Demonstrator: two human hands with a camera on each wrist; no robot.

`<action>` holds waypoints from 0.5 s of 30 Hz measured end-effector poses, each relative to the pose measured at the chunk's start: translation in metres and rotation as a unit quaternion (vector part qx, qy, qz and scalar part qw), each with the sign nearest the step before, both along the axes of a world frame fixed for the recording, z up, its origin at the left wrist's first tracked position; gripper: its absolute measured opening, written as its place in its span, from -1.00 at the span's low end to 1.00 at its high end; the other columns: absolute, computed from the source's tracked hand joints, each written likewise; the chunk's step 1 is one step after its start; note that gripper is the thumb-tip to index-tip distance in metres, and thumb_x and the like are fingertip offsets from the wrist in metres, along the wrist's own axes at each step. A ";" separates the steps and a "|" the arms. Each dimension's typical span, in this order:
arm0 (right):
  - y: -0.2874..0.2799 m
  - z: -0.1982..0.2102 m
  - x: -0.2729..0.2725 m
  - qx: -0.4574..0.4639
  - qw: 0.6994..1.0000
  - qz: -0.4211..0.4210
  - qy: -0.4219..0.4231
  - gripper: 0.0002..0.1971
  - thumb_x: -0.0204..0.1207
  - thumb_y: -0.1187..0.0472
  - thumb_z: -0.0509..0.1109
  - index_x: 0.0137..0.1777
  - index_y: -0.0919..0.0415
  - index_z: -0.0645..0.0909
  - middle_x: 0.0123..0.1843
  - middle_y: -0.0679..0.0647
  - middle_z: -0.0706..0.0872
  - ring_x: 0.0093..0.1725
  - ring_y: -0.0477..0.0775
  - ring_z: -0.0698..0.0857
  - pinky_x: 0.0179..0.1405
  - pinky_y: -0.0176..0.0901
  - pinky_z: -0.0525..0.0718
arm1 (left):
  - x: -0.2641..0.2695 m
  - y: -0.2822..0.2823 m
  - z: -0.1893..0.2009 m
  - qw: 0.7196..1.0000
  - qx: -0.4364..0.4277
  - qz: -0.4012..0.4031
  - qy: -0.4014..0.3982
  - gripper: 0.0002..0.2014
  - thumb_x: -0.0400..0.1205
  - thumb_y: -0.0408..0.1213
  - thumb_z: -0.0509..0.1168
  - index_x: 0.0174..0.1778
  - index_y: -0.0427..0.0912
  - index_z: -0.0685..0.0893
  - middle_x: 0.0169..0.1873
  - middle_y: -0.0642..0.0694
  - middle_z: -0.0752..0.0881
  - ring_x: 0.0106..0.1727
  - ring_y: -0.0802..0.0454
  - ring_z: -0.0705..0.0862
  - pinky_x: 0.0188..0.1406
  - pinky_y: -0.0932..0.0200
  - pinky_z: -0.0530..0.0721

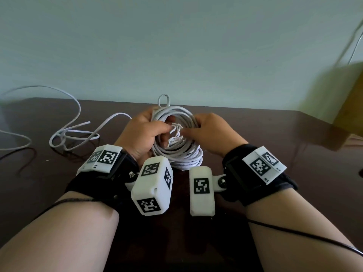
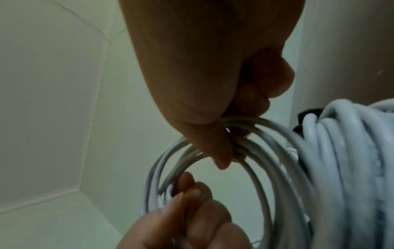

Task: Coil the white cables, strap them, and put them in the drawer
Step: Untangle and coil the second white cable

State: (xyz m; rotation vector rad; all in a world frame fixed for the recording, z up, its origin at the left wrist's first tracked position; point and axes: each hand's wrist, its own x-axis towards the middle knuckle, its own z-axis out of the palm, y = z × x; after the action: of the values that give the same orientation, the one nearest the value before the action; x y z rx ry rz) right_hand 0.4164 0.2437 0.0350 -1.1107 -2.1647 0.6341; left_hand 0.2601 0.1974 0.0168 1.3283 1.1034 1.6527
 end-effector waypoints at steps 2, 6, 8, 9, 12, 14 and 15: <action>-0.001 -0.001 -0.001 0.003 1.000 -0.010 0.017 -0.83 0.54 0.12 0.38 -0.23 0.18 0.61 -0.34 0.02 0.66 -0.33 -0.02 0.61 -0.44 -0.39 0.48 | 0.001 -0.001 0.001 1.000 0.010 0.006 0.004 -0.91 0.41 -0.47 0.34 -0.22 -0.24 0.67 -0.64 -0.10 0.58 -0.61 0.04 0.55 -0.56 0.29 0.54; 0.000 -0.005 -0.007 -0.046 0.993 -0.021 0.105 -0.83 0.56 0.18 0.35 -0.16 0.29 0.62 -0.35 0.12 0.62 -0.44 0.01 0.54 -0.44 -0.20 0.50 | 0.000 0.001 0.002 0.997 0.034 0.003 -0.063 -0.82 0.39 -0.47 0.34 -0.12 -0.23 0.63 -0.48 -0.07 0.64 -0.48 0.06 0.63 -0.47 0.24 0.64; 0.001 -0.007 -0.009 -0.114 0.973 -0.021 0.198 -0.83 0.58 0.21 0.33 -0.22 0.25 0.55 -0.48 0.09 0.51 -0.61 -0.03 0.43 -0.56 -0.19 0.47 | -0.001 0.005 0.000 0.997 0.043 0.032 -0.058 -0.77 0.33 -0.39 0.36 -0.09 -0.22 0.64 -0.37 -0.10 0.64 -0.35 0.00 0.63 -0.26 0.11 0.66; 0.001 -0.008 -0.010 -0.145 0.959 -0.022 0.241 -0.82 0.59 0.23 0.31 -0.23 0.25 0.51 -0.54 0.06 0.47 -0.67 -0.04 0.40 -0.60 -0.20 0.46 | 0.000 0.007 -0.002 0.996 0.043 0.044 -0.059 -0.79 0.31 -0.36 0.38 -0.14 -0.20 0.65 -0.35 -0.12 0.65 -0.29 -0.03 0.64 -0.13 0.03 0.65; -0.003 -0.013 -0.019 -0.219 0.921 -0.007 0.321 -0.82 0.63 0.25 0.27 -0.22 0.25 0.50 -0.55 0.07 0.45 -0.69 -0.06 0.40 -0.61 -0.21 0.49 | 0.004 0.009 -0.009 0.997 0.002 0.039 -0.062 -0.82 0.33 -0.35 0.44 -0.18 -0.21 0.66 -0.35 -0.14 0.71 -0.24 -0.08 0.70 -0.04 -0.05 0.71; -0.006 -0.017 -0.027 -0.254 0.900 0.018 0.355 -0.83 0.65 0.25 0.25 -0.16 0.27 0.57 -0.49 0.08 0.52 -0.66 -0.09 0.43 -0.60 -0.20 0.52 | 0.011 0.006 -0.009 0.997 -0.003 0.000 -0.072 -0.92 0.50 -0.42 0.39 -0.16 -0.32 0.62 -0.42 -0.16 0.69 -0.37 -0.05 0.70 -0.25 0.08 0.73; -0.007 -0.018 -0.029 -0.268 0.889 0.033 0.369 -0.83 0.66 0.26 0.24 -0.09 0.30 0.61 -0.45 0.08 0.56 -0.64 -0.10 0.45 -0.61 -0.22 0.53 | 0.012 0.005 -0.007 0.996 -0.006 -0.007 -0.086 -0.93 0.58 -0.42 0.32 -0.15 -0.38 0.61 -0.43 -0.18 0.69 -0.40 -0.05 0.70 -0.31 0.11 0.73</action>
State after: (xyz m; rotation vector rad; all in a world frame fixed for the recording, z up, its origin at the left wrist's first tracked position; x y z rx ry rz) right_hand 0.3870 0.2366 0.0174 -0.8402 -1.3899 1.4756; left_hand 0.2721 0.2022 0.0093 1.1611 0.9983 1.7128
